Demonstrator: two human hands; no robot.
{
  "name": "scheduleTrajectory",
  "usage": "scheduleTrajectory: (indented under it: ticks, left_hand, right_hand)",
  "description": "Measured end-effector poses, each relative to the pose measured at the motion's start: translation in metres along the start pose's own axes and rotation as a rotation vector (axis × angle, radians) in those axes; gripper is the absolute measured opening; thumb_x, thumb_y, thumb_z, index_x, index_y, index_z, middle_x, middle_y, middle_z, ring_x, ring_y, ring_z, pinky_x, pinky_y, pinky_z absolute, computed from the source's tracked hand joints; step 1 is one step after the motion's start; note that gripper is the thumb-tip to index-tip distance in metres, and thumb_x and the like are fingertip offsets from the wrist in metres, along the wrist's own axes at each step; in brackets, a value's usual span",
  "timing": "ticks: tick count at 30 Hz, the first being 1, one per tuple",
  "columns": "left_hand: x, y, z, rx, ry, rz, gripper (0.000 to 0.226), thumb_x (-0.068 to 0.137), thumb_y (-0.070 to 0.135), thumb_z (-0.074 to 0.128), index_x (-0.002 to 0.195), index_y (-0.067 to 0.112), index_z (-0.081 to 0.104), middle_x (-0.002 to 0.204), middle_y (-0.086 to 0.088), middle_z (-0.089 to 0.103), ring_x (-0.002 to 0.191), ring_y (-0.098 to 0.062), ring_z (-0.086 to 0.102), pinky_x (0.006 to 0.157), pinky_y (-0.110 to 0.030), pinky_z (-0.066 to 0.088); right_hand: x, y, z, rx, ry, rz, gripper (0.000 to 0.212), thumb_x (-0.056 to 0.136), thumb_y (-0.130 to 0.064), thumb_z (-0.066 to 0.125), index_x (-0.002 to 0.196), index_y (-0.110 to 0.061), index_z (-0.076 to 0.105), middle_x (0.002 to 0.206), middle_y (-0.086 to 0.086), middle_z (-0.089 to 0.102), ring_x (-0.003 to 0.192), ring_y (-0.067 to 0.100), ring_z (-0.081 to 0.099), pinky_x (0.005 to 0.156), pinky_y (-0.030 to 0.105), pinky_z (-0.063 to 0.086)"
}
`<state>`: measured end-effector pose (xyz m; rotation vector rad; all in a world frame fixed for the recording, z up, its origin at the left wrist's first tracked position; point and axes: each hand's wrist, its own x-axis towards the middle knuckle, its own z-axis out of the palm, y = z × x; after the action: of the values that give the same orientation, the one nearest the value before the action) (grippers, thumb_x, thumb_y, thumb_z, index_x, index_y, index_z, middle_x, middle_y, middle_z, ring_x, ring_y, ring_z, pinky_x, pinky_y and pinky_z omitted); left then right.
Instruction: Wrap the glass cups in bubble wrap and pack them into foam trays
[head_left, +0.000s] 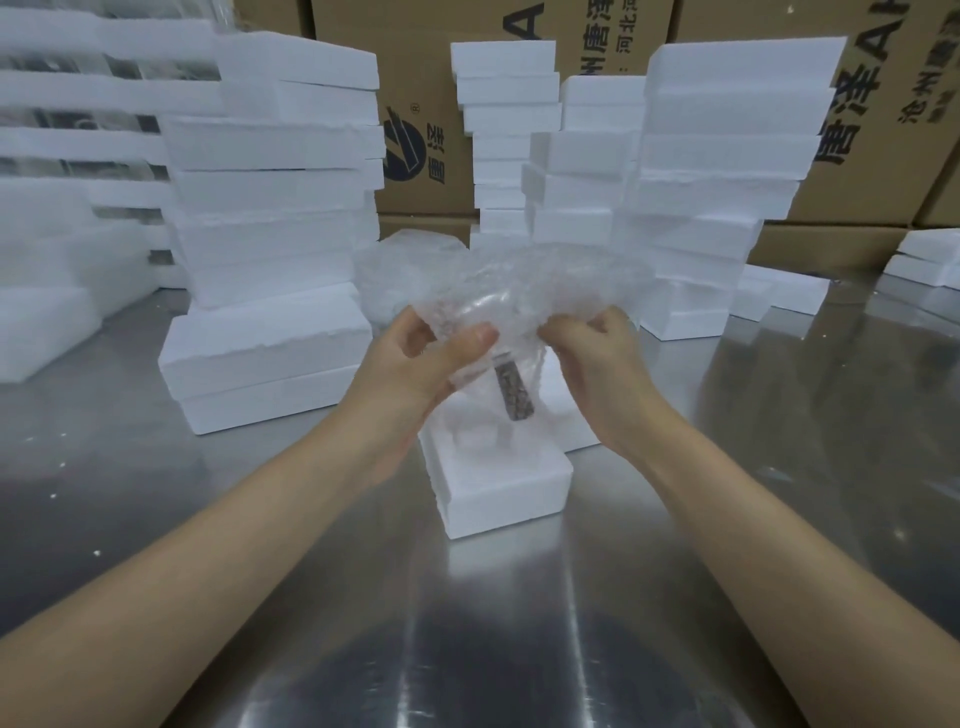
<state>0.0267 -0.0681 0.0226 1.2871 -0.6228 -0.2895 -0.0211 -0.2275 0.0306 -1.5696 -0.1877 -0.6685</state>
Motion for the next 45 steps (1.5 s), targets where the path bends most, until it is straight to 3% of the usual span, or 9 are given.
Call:
scheduleTrajectory:
  ticks: [5, 10, 14, 19, 27, 32, 37, 42, 45]
  left_hand:
    - [0.000, -0.001, 0.001, 0.094, 0.155, 0.056, 0.065, 0.065, 0.033, 0.079, 0.125, 0.019, 0.057, 0.124, 0.002, 0.064, 0.113, -0.018, 0.063, 0.100, -0.043, 0.048]
    - [-0.002, -0.002, 0.005, 0.110, 0.117, 0.078, 0.058, 0.069, 0.030, 0.080, 0.122, 0.021, 0.059, 0.119, 0.008, 0.067, 0.109, -0.016, 0.065, 0.099, -0.045, 0.049]
    - [-0.001, -0.002, 0.003, 0.077, 0.059, 0.064, 0.061, 0.064, 0.033, 0.083, 0.120, 0.021, 0.061, 0.119, 0.006, 0.068, 0.110, -0.017, 0.065, 0.100, -0.046, 0.049]
    - [-0.002, -0.004, 0.001, 0.149, -0.006, 0.063, 0.063, 0.063, 0.041, 0.081, 0.121, 0.026, 0.062, 0.122, 0.009, 0.066, 0.116, -0.018, 0.061, 0.102, -0.045, 0.046]
    - [0.000, -0.004, -0.002, 0.171, 0.072, 0.064, 0.057, 0.068, 0.032, 0.084, 0.120, 0.021, 0.063, 0.118, 0.007, 0.068, 0.110, -0.016, 0.065, 0.101, -0.045, 0.048]
    - [0.000, -0.005, -0.001, 0.186, 0.003, 0.088, 0.058, 0.069, 0.036, 0.081, 0.123, 0.024, 0.061, 0.122, 0.007, 0.067, 0.115, -0.018, 0.062, 0.104, -0.046, 0.044]
    - [-0.002, -0.005, 0.000, 0.141, -0.154, 0.130, 0.065, 0.071, 0.036, 0.078, 0.129, 0.017, 0.056, 0.128, -0.002, 0.064, 0.121, -0.022, 0.058, 0.107, -0.047, 0.041]
    - [-0.007, -0.001, 0.005, 0.148, -0.228, 0.175, 0.069, 0.072, 0.058, 0.068, 0.123, 0.013, 0.056, 0.118, 0.001, 0.068, 0.112, -0.021, 0.063, 0.085, -0.030, 0.053]
    - [-0.004, 0.000, 0.000, 0.262, -0.215, 0.247, 0.071, 0.081, 0.050, 0.069, 0.138, 0.017, 0.044, 0.129, 0.003, 0.061, 0.119, -0.014, 0.058, 0.085, -0.024, 0.051]
  right_hand:
    - [-0.001, 0.005, 0.005, -0.046, -0.132, 0.053, 0.031, 0.086, -0.060, 0.054, 0.095, -0.038, 0.074, 0.103, -0.012, 0.072, 0.105, 0.009, 0.065, 0.093, 0.026, 0.046]
    - [0.002, 0.004, -0.001, 0.267, -0.009, 0.160, 0.019, 0.096, -0.020, 0.050, 0.105, -0.011, 0.065, 0.100, 0.001, 0.071, 0.097, 0.016, 0.065, 0.081, 0.023, 0.049]
    - [0.000, -0.002, 0.002, 0.381, 0.020, 0.251, 0.052, 0.082, -0.008, 0.062, 0.127, 0.013, 0.048, 0.130, 0.031, 0.053, 0.112, 0.034, 0.053, 0.104, 0.047, 0.039]
    - [0.001, 0.005, -0.001, 0.298, 0.088, 0.194, 0.021, 0.083, 0.009, 0.061, 0.095, -0.008, 0.058, 0.084, 0.003, 0.069, 0.075, 0.013, 0.067, 0.065, 0.022, 0.053]
    - [0.002, 0.003, -0.002, 0.292, -0.156, 0.224, 0.037, 0.093, -0.008, 0.039, 0.066, -0.013, 0.064, 0.079, 0.002, 0.067, 0.081, 0.015, 0.059, 0.069, 0.023, 0.047]
    - [0.001, 0.006, 0.001, 0.178, -0.105, 0.215, 0.019, 0.094, 0.001, 0.049, 0.099, -0.005, 0.067, 0.104, 0.009, 0.065, 0.093, 0.019, 0.061, 0.082, 0.027, 0.048]
    - [0.002, 0.003, 0.002, 0.325, 0.001, 0.289, 0.046, 0.088, 0.008, 0.057, 0.126, -0.016, 0.046, 0.131, 0.022, 0.052, 0.104, 0.027, 0.058, 0.086, 0.034, 0.051]
    - [-0.007, -0.001, 0.014, 0.463, -0.257, 0.384, 0.034, 0.085, -0.006, 0.053, 0.119, -0.004, 0.058, 0.107, 0.015, 0.070, 0.095, 0.026, 0.069, 0.080, 0.042, 0.057]
    - [-0.005, -0.002, 0.014, 0.382, -0.169, 0.340, 0.029, 0.091, -0.003, 0.049, 0.118, -0.008, 0.059, 0.100, 0.011, 0.072, 0.088, 0.028, 0.070, 0.067, 0.035, 0.056]
